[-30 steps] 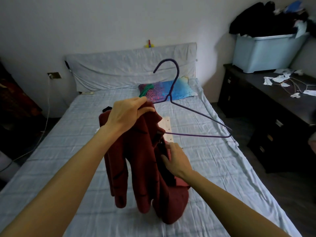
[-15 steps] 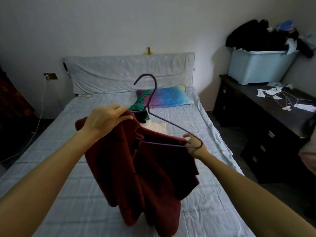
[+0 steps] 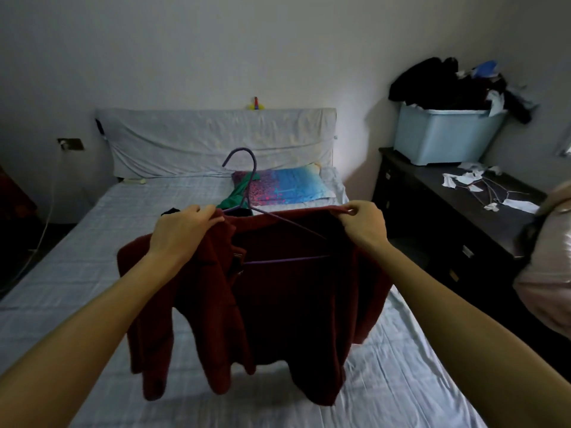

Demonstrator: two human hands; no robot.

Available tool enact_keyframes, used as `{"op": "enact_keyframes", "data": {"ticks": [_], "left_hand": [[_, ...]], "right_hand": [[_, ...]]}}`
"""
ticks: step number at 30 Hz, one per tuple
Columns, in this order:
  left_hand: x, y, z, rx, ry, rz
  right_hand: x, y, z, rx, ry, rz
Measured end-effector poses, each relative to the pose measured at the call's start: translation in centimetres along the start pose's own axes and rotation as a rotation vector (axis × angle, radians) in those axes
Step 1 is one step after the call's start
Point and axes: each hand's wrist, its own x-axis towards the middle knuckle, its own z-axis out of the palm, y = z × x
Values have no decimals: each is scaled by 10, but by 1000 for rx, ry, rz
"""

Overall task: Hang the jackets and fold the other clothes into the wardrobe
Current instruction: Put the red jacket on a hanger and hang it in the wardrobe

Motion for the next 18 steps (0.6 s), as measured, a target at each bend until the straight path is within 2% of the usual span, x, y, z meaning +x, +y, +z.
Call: {"op": "enact_keyframes", "data": {"ticks": [6,10,14,18], "left_hand": [[23,36,-7,-137,-77,-144],[33,45,-18,-240,25,-132],[43,61,-21,-324,28,-4],[49,65,-25,-377,124,-35]], "right_hand": [[-35,-54,32,52,148,-44],[-38,-55,31,143,146,-73],[-38,-79,27,204,161,-195],[-41,-86,25,249,186,-268]]}}
